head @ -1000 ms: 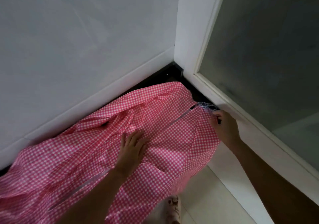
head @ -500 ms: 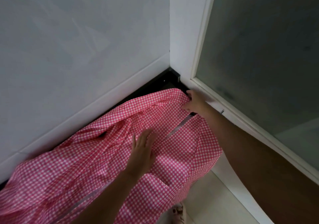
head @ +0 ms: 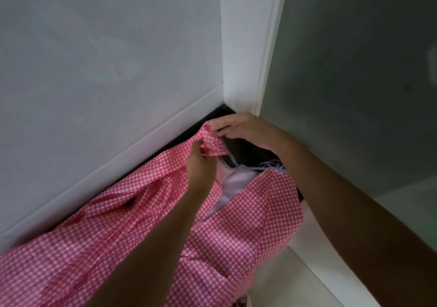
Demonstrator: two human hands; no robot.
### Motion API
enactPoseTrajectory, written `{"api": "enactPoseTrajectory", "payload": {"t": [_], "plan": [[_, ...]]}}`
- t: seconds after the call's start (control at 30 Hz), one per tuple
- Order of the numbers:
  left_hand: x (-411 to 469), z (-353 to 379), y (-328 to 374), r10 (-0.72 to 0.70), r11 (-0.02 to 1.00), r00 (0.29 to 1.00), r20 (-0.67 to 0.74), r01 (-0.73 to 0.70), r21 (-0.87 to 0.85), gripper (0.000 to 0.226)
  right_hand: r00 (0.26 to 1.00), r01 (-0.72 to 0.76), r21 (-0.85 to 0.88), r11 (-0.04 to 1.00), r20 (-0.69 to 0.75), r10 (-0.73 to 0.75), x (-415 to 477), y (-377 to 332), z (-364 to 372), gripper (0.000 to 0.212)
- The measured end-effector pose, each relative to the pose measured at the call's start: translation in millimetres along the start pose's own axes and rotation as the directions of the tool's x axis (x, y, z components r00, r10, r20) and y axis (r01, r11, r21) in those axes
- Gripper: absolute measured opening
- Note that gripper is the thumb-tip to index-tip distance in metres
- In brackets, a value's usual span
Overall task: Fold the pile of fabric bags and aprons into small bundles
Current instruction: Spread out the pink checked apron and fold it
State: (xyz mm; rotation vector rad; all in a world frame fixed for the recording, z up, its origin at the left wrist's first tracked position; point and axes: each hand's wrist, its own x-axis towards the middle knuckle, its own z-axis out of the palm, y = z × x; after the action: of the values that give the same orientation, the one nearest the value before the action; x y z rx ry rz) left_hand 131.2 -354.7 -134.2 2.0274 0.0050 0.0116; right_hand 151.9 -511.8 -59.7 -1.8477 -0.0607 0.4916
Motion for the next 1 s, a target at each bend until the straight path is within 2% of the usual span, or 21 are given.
{"api": "enactPoseTrajectory", "payload": {"t": [0.07,0.13,0.2,0.23,0.3,0.33,0.37,0.43,0.5,0.57,0.63,0.67,0.73,0.8,0.83,0.9,0.93,1.0], "plan": [[9,-11,-3,0.005,1.0,0.998,-0.056,-0.005,-0.011,0.016,0.992,-0.097,-0.178,0.979,-0.098,0.081,-1,13,-6,0.061],[10,-18,-1,0.0,1.0,0.997,-0.075,-0.001,-0.011,0.022,0.964,-0.25,-0.449,0.858,-0.036,0.263,-4,30,-2,0.087],[10,-18,2,-0.014,1.0,0.998,-0.069,0.013,-0.019,0.023,0.933,-0.283,-0.541,0.792,0.037,0.359,-3,44,11,0.096],[11,-17,3,-0.014,1.0,0.998,-0.069,0.013,-0.019,0.024,0.937,-0.287,-0.502,0.816,0.03,0.348,1,47,19,0.086],[11,-16,9,0.024,1.0,0.996,-0.086,-0.025,-0.015,0.026,0.958,-0.269,-0.376,0.887,-0.011,0.286,8,45,30,0.042],[11,-16,12,0.051,0.999,0.993,-0.104,-0.052,-0.006,0.03,0.969,-0.245,-0.361,0.9,-0.079,0.232,12,43,31,0.028],[10,-15,15,0.073,0.997,0.99,-0.124,-0.073,0.005,0.033,0.968,-0.227,-0.34,0.913,-0.182,0.173,18,42,29,0.023],[4,-15,21,0.107,0.994,0.984,-0.143,-0.105,0.018,0.036,0.935,-0.189,-0.276,0.943,-0.343,0.087,29,41,20,0.021],[-2,-14,24,0.131,0.991,0.985,-0.115,-0.129,0.024,0.033,0.938,-0.136,-0.317,0.938,-0.345,0.02,40,37,9,0.013],[-7,-11,22,0.169,0.986,0.982,-0.089,-0.166,0.035,0.027,0.954,-0.091,-0.4,0.912,-0.298,-0.035,57,32,-1,0.026],[-7,-6,18,0.173,0.984,0.981,-0.085,-0.168,0.059,0.02,0.949,-0.097,-0.379,0.92,-0.314,-0.029,74,25,-8,0.028],[-7,-2,16,0.139,0.989,0.988,-0.067,-0.135,0.058,0.024,0.946,-0.127,-0.365,0.922,-0.324,0.002,82,23,-10,0.026],[-13,6,17,0.047,0.999,0.996,0.071,-0.048,0.018,0.041,0.949,-0.159,-0.31,0.937,-0.311,0.058,95,24,-12,0.026],[-27,19,7,-0.005,0.998,0.95,0.311,-0.017,0.066,0.07,0.965,-0.164,-0.233,0.959,-0.24,0.107,100,27,-12,0.033],[-38,27,-7,-0.022,0.982,0.903,0.429,-0.061,0.178,0.086,0.969,-0.172,-0.215,0.961,-0.213,0.125,99,29,-11,0.039],[-61,37,-36,-0.065,0.858,0.822,0.566,-0.243,0.452,0.106,0.969,-0.173,-0.232,0.957,-0.216,0.123,97,36,-9,0.045],[-70,38,-52,-0.025,0.792,0.814,0.58,-0.338,0.508,0.106,0.963,-0.16,-0.24,0.957,-0.252,0.098,91,40,-7,0.042],[-78,35,-76,0.142,0.727,0.824,0.548,-0.463,0.507,0.09,0.943,-0.107,-0.305,0.946,-0.334,-0.001,73,46,-4,0.031]]}}
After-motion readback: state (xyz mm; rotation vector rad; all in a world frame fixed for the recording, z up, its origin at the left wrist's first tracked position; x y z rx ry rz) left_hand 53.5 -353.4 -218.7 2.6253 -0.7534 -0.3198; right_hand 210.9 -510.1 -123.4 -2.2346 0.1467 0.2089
